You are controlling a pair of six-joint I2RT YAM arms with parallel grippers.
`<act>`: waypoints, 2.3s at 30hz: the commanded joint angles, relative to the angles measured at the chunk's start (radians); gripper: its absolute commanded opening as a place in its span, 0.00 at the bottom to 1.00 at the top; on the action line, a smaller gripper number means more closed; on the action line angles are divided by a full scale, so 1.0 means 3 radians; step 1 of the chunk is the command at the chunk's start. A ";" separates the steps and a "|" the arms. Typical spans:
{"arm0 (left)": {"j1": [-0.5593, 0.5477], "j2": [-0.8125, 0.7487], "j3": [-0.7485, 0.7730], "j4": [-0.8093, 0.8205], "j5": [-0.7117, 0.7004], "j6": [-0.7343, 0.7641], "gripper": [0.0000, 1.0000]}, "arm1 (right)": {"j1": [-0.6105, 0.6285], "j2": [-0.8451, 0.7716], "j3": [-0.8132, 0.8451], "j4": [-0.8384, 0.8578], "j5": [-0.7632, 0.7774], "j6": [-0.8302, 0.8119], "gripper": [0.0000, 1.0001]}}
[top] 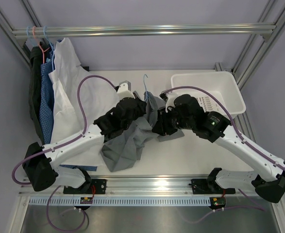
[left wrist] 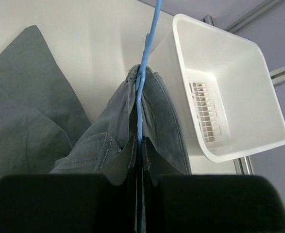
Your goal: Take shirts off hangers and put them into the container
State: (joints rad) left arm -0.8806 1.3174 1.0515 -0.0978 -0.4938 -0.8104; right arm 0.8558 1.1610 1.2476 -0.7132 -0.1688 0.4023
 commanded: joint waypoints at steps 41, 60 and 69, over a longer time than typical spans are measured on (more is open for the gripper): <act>0.0016 -0.1124 -0.0268 0.0260 0.1263 0.1218 0.00 | -0.0552 0.0972 0.0842 0.1252 -0.0015 -0.0840 0.17; 0.0052 -0.1431 0.0325 -0.1136 0.2663 0.2374 0.72 | -0.0526 0.0670 0.0791 0.1038 -0.0138 -0.1540 0.00; 0.0046 -0.0894 0.0498 -0.0861 0.3236 0.2364 0.86 | -0.0434 0.0742 0.0842 0.0976 -0.0056 -0.1648 0.00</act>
State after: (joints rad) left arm -0.8677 1.0111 1.1454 -0.4023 0.3752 -0.1219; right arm 0.7094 1.3914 1.4796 -0.4408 -0.1848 -0.0616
